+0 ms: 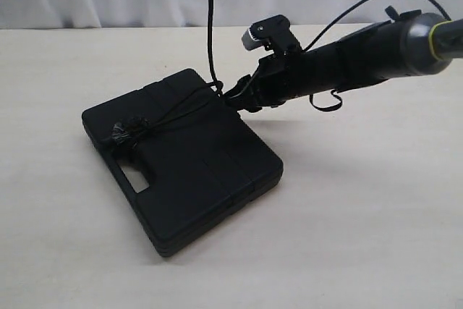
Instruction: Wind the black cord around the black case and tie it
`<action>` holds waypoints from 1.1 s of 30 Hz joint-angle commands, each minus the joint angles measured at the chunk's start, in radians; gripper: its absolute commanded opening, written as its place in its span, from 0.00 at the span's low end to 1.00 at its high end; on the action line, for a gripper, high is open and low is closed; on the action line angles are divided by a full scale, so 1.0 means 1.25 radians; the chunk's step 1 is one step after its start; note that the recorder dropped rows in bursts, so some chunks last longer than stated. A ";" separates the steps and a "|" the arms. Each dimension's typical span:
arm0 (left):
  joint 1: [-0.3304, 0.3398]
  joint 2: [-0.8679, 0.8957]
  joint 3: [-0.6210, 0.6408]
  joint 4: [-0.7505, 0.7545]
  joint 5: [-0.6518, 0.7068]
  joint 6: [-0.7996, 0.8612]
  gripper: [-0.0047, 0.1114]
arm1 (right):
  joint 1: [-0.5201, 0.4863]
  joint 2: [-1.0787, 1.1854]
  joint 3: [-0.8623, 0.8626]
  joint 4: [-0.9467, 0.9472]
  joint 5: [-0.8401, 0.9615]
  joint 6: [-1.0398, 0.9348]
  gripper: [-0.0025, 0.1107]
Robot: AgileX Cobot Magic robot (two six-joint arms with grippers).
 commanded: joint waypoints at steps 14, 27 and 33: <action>-0.001 -0.009 -0.005 -0.035 -0.005 0.001 0.04 | 0.089 0.001 0.001 0.285 -0.108 -0.314 0.42; -0.001 -0.013 -0.005 -0.032 -0.051 0.014 0.04 | 0.098 0.097 -0.016 0.293 -0.161 -0.364 0.42; -0.001 -0.035 -0.005 -0.042 -0.041 0.014 0.04 | 0.098 0.047 -0.011 0.293 -0.168 -0.361 0.42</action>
